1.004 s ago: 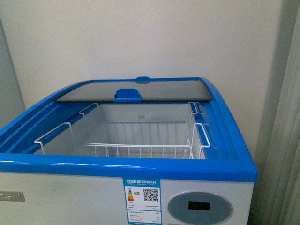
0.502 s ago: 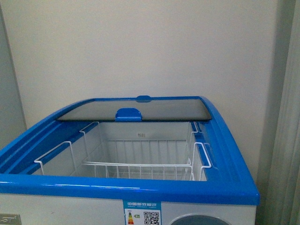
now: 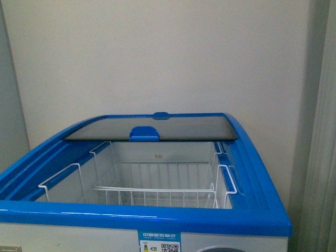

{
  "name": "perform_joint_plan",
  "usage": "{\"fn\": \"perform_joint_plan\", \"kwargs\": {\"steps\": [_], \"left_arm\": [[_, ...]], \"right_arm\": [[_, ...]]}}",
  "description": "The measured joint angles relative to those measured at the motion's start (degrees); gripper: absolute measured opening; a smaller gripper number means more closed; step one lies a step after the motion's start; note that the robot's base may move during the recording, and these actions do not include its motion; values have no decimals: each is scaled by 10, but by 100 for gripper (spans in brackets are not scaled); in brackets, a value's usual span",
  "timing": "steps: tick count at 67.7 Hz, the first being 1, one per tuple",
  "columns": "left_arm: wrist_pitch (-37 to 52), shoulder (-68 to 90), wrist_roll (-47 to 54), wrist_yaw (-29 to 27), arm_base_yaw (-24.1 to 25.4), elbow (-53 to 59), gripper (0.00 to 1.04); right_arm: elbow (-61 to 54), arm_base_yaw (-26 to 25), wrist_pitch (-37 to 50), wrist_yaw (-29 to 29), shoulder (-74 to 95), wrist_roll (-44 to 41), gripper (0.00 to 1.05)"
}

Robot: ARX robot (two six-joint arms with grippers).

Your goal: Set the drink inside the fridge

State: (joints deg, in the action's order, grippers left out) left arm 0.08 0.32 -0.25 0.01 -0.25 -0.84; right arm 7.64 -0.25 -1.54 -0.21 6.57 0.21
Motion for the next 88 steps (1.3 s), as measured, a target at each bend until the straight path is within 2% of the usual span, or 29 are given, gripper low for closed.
{"fn": "perform_joint_plan", "kwargs": {"steps": [68, 74, 82, 88], "left_arm": [[0, 0, 0, 0, 0, 0, 3], [0, 0, 0, 0, 0, 0, 15], [0, 0, 0, 0, 0, 0, 47], [0, 0, 0, 0, 0, 0, 63]], "right_arm": [[-67, 0, 14, 0, -62, 0, 3], [-67, 0, 14, 0, -62, 0, 16], [-67, 0, 14, 0, -63, 0, 48], [-67, 0, 14, 0, -63, 0, 62]]}}
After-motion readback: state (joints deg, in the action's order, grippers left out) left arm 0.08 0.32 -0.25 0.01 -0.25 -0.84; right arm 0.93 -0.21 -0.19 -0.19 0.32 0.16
